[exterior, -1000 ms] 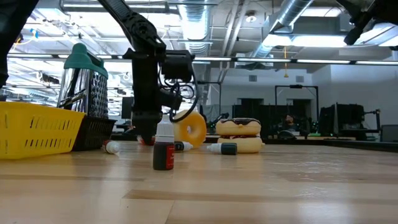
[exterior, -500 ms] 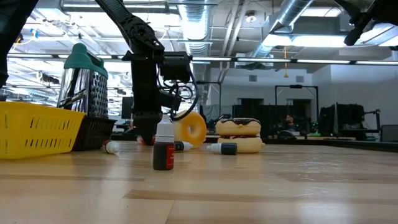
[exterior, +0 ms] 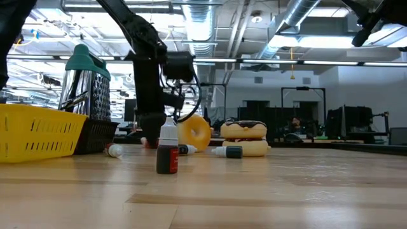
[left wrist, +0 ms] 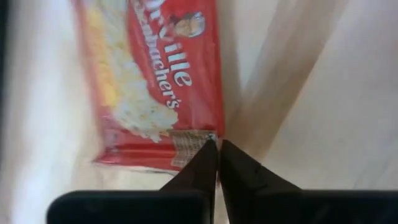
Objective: Pick & Place Food Item
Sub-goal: Put the red popcorn bag into the pink bin
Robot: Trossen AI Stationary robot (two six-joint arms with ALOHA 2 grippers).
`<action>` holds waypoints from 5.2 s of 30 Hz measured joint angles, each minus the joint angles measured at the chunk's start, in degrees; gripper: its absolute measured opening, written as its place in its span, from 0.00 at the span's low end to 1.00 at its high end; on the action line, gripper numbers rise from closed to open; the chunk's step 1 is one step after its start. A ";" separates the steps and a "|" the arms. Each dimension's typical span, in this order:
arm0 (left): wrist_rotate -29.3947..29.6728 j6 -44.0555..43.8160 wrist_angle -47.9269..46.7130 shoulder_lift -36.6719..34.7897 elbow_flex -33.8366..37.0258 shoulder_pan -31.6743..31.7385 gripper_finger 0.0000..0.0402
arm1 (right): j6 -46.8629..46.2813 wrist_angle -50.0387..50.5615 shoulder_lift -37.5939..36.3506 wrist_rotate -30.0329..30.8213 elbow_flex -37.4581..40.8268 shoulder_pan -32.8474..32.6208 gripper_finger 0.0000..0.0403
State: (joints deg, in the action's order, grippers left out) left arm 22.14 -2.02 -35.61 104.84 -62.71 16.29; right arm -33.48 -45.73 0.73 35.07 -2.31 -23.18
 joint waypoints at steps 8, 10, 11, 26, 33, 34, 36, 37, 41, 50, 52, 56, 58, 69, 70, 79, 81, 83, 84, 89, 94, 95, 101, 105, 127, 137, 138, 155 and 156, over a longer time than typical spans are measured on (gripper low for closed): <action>-1.44 -1.56 -0.49 -10.14 -0.07 -0.09 0.00 | -1.03 1.36 0.02 -0.04 0.00 -0.06 0.42; -2.30 -2.05 -1.14 -12.26 -0.10 -0.13 0.00 | -1.05 1.76 0.02 -0.04 0.00 -0.04 0.42; -2.61 -2.56 -1.75 -13.08 -0.10 -0.16 0.00 | -1.07 1.75 0.04 -0.04 0.00 -0.06 0.42; -11.23 -2.54 0.94 -20.33 -0.18 -11.28 0.00 | -2.53 4.56 0.62 -0.35 -1.56 -0.11 0.42; -23.45 -5.44 4.25 -24.79 -4.60 -15.92 0.00 | 2.91 20.26 12.08 -2.49 -14.13 -0.35 0.42; -24.45 -6.13 4.89 -25.20 -5.52 -16.14 0.00 | 5.63 22.20 14.23 -2.53 -16.23 -0.52 0.42; -27.31 -8.10 6.26 -25.49 -7.51 -16.26 0.00 | 12.08 25.54 19.05 -2.40 -20.91 -1.07 0.42; -28.63 -9.00 7.27 -25.54 -8.47 -16.22 0.00 | 15.76 27.16 21.26 -2.35 -23.46 -1.30 0.42; -32.88 -10.62 11.12 -25.26 -13.09 -16.19 0.00 | 24.59 36.92 29.92 -1.55 -33.19 -1.99 0.44; -34.98 -12.43 14.71 -24.71 -16.39 -17.08 0.00 | 28.04 60.84 44.47 6.77 -54.93 -1.77 0.58; -34.95 -12.45 14.99 -24.64 -16.37 -17.53 0.00 | 28.40 63.74 46.76 6.56 -57.90 -1.76 0.61; -34.97 -12.46 16.89 -24.64 -16.36 -18.45 0.00 | 28.53 66.55 50.35 5.07 -61.01 -1.21 0.63; -35.00 -12.46 17.47 -24.33 -16.36 -18.87 0.00 | 28.43 66.42 51.51 3.58 -61.26 -0.33 0.64; -34.82 -12.43 19.47 -24.16 -16.31 -21.98 0.00 | 24.40 66.29 54.77 -5.01 -61.24 6.67 0.64; -34.80 -12.43 19.63 -24.16 -16.31 -22.36 0.00 | 24.38 66.28 54.77 -5.74 -61.24 7.33 0.64; -34.98 -12.43 21.25 -24.16 -16.31 -23.45 0.00 | 22.26 65.53 56.62 -19.94 -61.19 13.16 0.64; -34.88 -12.42 21.65 -24.16 -16.31 -23.45 0.00 | 22.26 64.11 57.73 -22.83 -61.20 14.09 0.64; -34.80 -12.41 21.53 -24.16 -16.31 -23.40 0.00 | 22.30 63.52 58.90 -25.24 -61.20 14.77 0.64; -34.80 -12.41 21.37 -24.16 -16.31 -23.38 0.00 | 22.32 62.82 59.40 -25.78 -61.27 15.07 0.64; -34.80 -12.41 21.10 -24.16 -16.31 -23.38 0.00 | 23.36 61.42 60.60 -26.97 -61.22 15.26 0.61; -34.80 -12.41 20.80 -24.16 -16.31 -23.35 0.00 | 23.37 61.24 60.34 -27.98 -61.20 14.95 0.44; -34.76 -12.41 20.76 -24.16 -16.31 -23.25 0.00 | 23.37 61.10 60.08 -28.44 -61.20 14.88 0.39; -35.15 -11.90 20.26 -24.20 -16.31 -23.23 0.00 | 23.39 60.99 59.99 -35.43 -61.22 14.88 0.05; -35.03 -11.73 18.57 -24.39 -16.31 -23.23 0.03 | 21.69 60.83 60.00 -35.86 -61.22 14.24 0.05; -8.15 -0.64 -1.76 -33.20 -16.29 -29.17 0.35 | -23.64 95.61 60.31 -32.09 -61.22 -13.73 0.01; -5.56 3.08 -0.21 -31.92 -16.28 -28.75 0.32 | -55.60 103.72 67.89 -25.88 -65.58 -33.30 0.01; -5.57 3.26 -0.09 -31.79 -16.27 -28.74 0.32 | -56.64 105.91 69.19 -25.92 -67.58 -34.02 0.01; -3.59 4.80 3.77 -28.10 -16.27 -27.15 0.32 | -54.38 136.01 97.00 -27.16 -86.76 -34.93 0.01; -3.62 4.80 3.75 -27.70 -16.27 -27.20 0.32 | -54.73 136.04 98.51 -28.36 -86.30 -34.93 0.01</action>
State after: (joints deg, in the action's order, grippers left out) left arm 18.52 2.77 -31.86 77.14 -78.98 -10.92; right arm -88.21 90.31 99.25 6.71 -88.61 -58.11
